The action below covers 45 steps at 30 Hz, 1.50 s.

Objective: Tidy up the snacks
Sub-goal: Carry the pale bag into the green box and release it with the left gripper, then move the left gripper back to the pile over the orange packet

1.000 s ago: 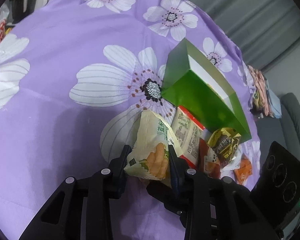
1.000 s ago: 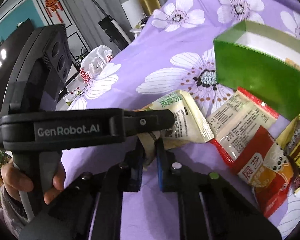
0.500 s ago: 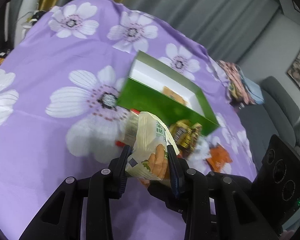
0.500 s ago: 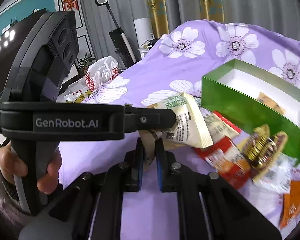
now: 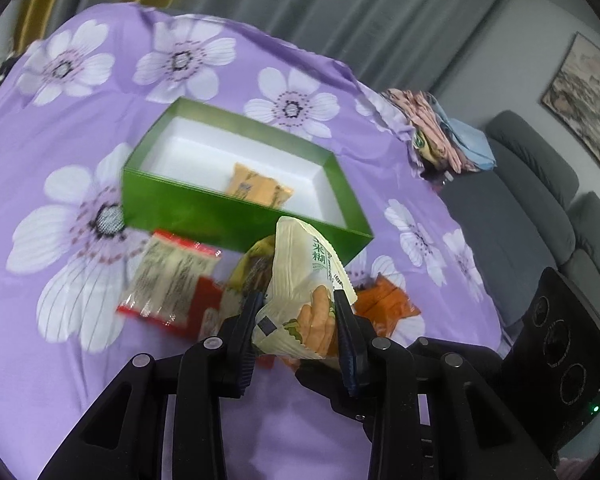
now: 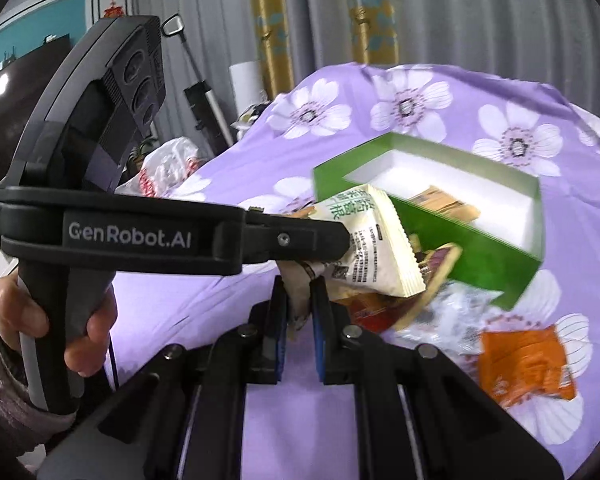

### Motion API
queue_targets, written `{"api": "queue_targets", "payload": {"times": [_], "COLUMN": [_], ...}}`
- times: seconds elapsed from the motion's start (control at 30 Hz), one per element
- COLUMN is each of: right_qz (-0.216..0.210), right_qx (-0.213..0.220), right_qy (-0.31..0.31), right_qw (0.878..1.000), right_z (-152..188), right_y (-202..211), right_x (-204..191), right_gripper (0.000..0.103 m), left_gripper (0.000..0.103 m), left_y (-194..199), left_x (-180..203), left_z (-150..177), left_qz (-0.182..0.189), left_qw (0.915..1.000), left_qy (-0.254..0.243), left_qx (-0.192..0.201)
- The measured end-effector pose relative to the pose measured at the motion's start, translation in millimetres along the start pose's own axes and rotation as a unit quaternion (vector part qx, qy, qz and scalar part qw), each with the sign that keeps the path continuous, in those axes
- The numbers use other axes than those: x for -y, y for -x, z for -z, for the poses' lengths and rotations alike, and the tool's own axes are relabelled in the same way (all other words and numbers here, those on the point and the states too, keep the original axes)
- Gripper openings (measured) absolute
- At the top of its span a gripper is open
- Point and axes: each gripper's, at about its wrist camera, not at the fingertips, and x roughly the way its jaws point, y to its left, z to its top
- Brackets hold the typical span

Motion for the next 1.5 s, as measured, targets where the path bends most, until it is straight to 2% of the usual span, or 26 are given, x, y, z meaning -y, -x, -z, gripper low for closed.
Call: {"api": "queue_targets", "payload": {"times": [0.23,0.37,0.63,0.73,0.8,0.83,0.87,0.9,0.93,0.97,1.1,1.27,1.37,1.5], "right_qz": [0.026,0.036,0.035,0.045,0.054,0.054,0.056,0.06,0.061,0.062,0.069,0.08,0.087,0.097], "right_qx": [0.033,0.034,-0.003,-0.023,-0.029,-0.029,-0.025,-0.014,-0.006,-0.002,0.016,0.036,0.04,0.034], "right_qy": [-0.003,-0.004,-0.025,-0.028,-0.035,-0.043,-0.05,-0.058,-0.064,-0.072,-0.095,-0.128,-0.152,-0.169], "right_qw": [0.999,0.999,0.999,0.998,0.997,0.997,0.997,0.996,0.996,0.995,0.993,0.988,0.984,0.98], "right_z": [-39,-60,-69,-69,-68,-66,-65,-63,-62,-60,-48,-24,-3,24], "right_y": [-8,-24,-65,-81,-85,-83,-80,-75,-69,-62,-34,5,29,53], "right_x": [41,69,99,106,110,112,114,116,118,120,128,134,138,140], "right_gripper": [0.012,0.012,0.012,0.016,0.025,0.04,0.056,0.063,0.068,0.066,0.067,0.073,0.073,0.074], "left_gripper": [0.033,0.033,0.034,0.034,0.035,0.041,0.052,0.059,0.069,0.077,0.08,0.099,0.099,0.099], "left_y": [-26,-51,-98,-112,-121,-123,-124,-123,-120,-113,-89,-51,-37,-28], "left_x": [15,15,-9,-18,-25,-28,-31,-33,-33,-33,-31,-34,-36,-38], "left_z": [-57,-93,-116,-117,-117,-117,-117,-117,-116,-116,-114,-99,-83,-57], "left_qz": [0.01,0.01,-0.008,-0.022,-0.031,-0.035,-0.038,-0.041,-0.042,-0.044,-0.056,-0.074,-0.085,-0.095], "left_qw": [0.9999,0.9999,0.9991,0.9982,0.9969,0.9962,0.9956,0.9954,0.9956,0.9962,0.9969,0.9953,0.9939,0.9927], "left_qy": [-0.013,-0.007,0.022,0.037,0.053,0.059,0.066,0.069,0.069,0.067,0.056,0.056,0.062,0.073], "left_qx": [0.0,-0.007,-0.035,-0.042,-0.05,-0.053,-0.054,-0.052,-0.046,-0.034,-0.008,0.028,0.033,0.02]}}
